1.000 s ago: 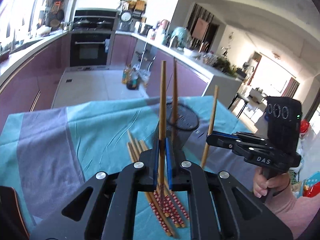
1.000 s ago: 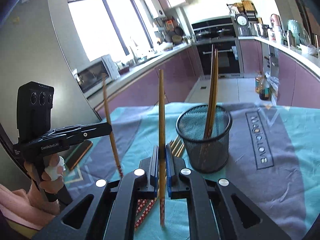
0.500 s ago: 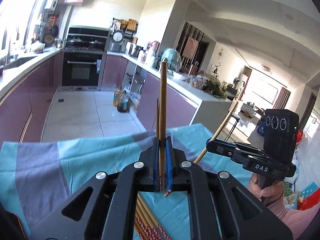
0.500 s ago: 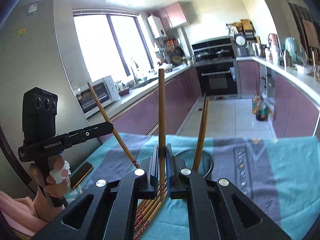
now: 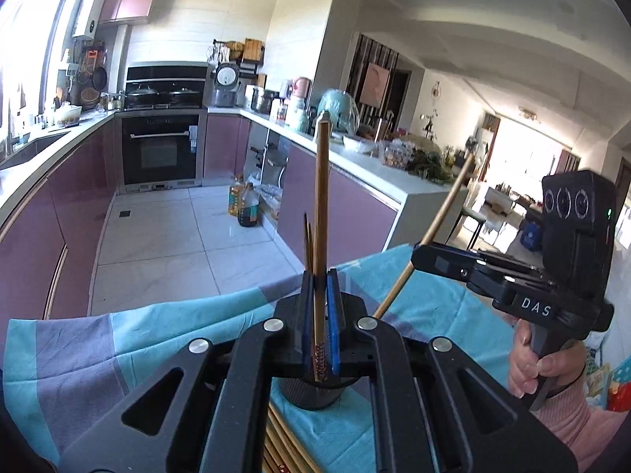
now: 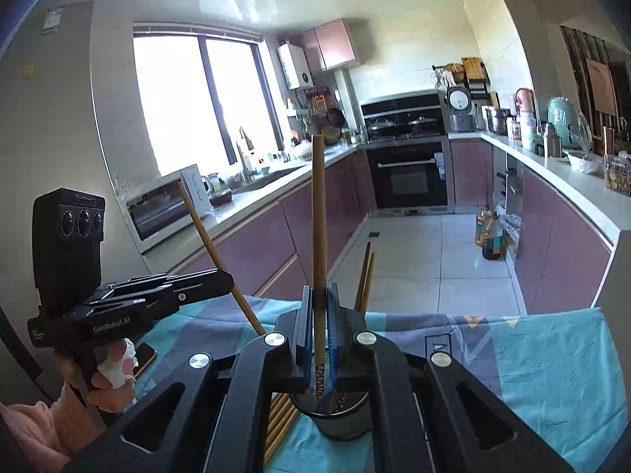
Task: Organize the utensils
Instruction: 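Lift both chopsticks upright and insert them into the mesh cup, then open the left tool in the cup while the right tool releases its chopstick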
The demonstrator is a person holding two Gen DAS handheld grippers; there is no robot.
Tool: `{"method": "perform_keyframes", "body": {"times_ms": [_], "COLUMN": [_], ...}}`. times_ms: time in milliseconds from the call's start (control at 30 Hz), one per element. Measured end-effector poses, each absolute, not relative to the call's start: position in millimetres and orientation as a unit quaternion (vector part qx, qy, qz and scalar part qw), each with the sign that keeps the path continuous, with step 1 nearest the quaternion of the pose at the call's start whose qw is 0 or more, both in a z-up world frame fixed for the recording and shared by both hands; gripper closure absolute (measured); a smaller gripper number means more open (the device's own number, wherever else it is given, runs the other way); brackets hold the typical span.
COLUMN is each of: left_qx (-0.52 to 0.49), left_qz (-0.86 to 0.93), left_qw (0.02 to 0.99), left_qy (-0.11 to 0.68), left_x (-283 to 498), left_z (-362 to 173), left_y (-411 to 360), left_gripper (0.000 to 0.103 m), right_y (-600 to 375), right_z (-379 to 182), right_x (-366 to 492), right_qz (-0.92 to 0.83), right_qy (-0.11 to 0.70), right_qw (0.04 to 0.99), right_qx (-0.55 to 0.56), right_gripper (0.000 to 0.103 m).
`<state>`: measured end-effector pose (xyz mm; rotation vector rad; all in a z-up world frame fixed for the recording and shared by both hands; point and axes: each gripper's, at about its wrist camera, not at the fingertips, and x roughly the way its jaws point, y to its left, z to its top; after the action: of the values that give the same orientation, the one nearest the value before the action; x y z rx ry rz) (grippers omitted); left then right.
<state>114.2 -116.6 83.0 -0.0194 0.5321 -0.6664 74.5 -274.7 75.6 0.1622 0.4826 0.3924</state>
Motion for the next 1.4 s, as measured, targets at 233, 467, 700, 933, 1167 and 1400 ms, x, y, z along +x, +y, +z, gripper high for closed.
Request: {"method": "perform_keyframes", "body": {"times_ms": [233,467,700,933,1167,1400], "left_qx": [0.036,0.046,0.035,0.029,0.008,-0.001], "left_qz": [-0.322,-0.318,-0.314,-0.305,-0.281,-0.254], "left_qw": [0.893,0.882,0.879,0.883,0.900,0.920], "left_qy": [0.312,0.346,0.358,0.354,0.333,0.299], "left_x": [126.1,149.3,169.7,173.5,158.9,133.2], "left_z": [49.9,27.4,21.8,11.2,9.3,11.3], "left_y": [-137.4,-146.1,-150.0,-148.2,-123.4,-86.3], "left_gripper": [0.096,0.096,0.096,0.093,0.085,0.070], "right_y": [-266.9,-261.7,-260.6,-257.0,-257.6,-252.4], "right_z": [49.3,26.3,19.0,10.4,6.1,14.3], "right_x": [99.0,118.7,132.3,140.6,137.6,107.4], "right_qz": [0.189,0.179,0.171,0.166,0.166,0.181], "right_qy": [0.303,0.348,0.357,0.364,0.359,0.331], "right_qw": [0.932,0.918,0.915,0.913,0.915,0.924], "right_qx": [0.063,0.060,0.072,0.079,0.081,0.066], "right_gripper": [0.097,0.097,0.096,0.092,0.087,0.075]}}
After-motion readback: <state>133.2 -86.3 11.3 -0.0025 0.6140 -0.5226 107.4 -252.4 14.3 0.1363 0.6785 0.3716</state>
